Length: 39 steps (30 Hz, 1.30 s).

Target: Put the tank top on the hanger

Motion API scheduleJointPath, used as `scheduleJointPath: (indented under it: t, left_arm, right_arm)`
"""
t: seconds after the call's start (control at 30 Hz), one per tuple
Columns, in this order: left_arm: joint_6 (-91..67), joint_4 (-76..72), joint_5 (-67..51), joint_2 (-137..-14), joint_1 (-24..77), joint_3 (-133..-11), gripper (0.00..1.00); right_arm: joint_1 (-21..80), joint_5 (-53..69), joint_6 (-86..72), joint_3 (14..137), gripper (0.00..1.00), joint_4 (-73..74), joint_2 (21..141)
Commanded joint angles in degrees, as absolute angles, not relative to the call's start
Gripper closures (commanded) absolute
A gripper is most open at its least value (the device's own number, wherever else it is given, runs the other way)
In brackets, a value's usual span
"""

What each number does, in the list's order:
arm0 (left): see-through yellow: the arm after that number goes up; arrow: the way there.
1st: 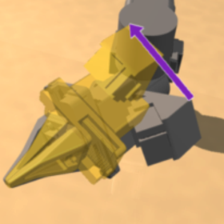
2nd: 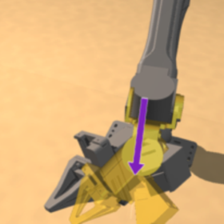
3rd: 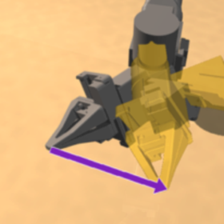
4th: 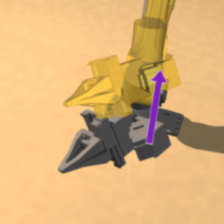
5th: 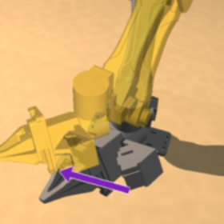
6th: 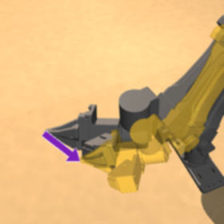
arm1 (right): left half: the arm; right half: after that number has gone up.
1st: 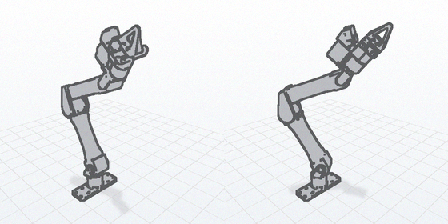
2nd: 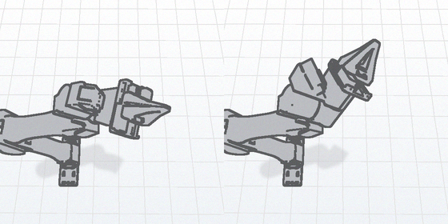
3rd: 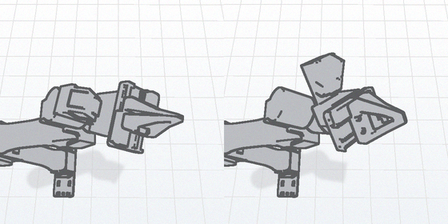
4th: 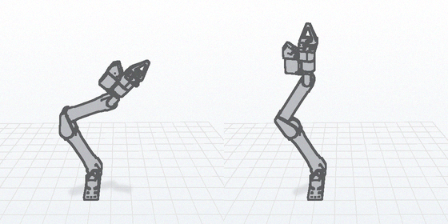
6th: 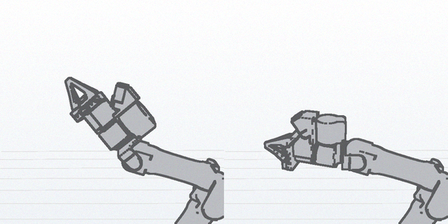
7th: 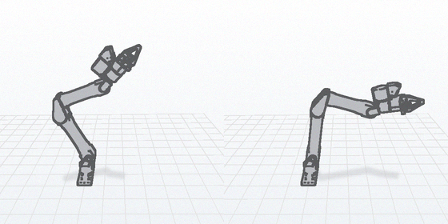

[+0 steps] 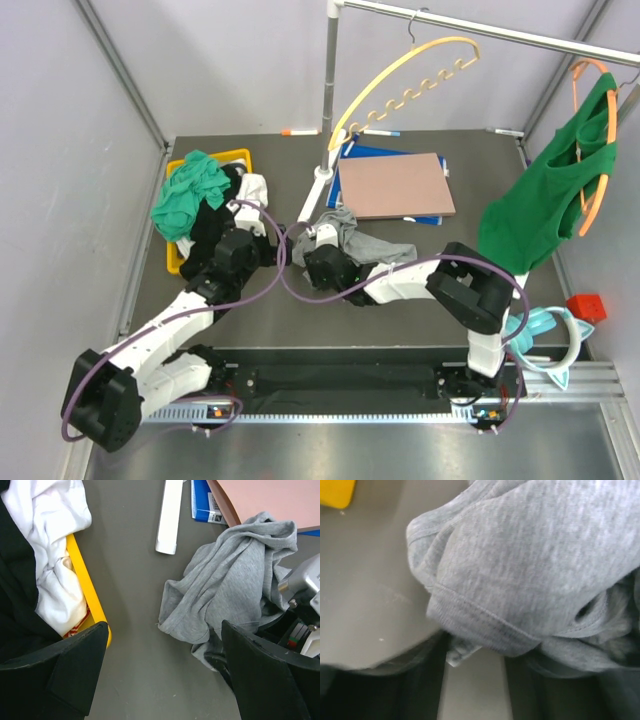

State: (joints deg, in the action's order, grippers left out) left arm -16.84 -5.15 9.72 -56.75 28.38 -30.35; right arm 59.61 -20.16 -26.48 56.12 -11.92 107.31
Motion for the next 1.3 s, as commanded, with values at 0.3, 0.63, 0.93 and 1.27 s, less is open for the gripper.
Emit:
scheduleJointPath:
  t: [0.3,0.63,0.93,1.27]
  left_arm:
    - [-16.79,-11.5,0.27,-60.64,28.21,-28.57,0.01]
    - [-16.52,-19.94,-8.61,-68.98,28.39,-26.98,0.07]
    - [-16.35,-23.11,-4.57,-77.51,28.3,-27.86,0.16]
    - [-17.23,-30.67,-10.01,-84.63,28.39,-27.77,0.36]
  right_arm:
    - [59.33,-27.95,-25.49,53.53,1.0,-4.57,98.89]
    - [53.09,-27.69,-25.75,45.62,1.0,-1.41,88.25]
    - [51.51,-26.63,-26.1,43.6,1.0,-0.79,85.43]
    - [50.36,-25.84,-26.1,42.54,1.0,-0.79,83.32]
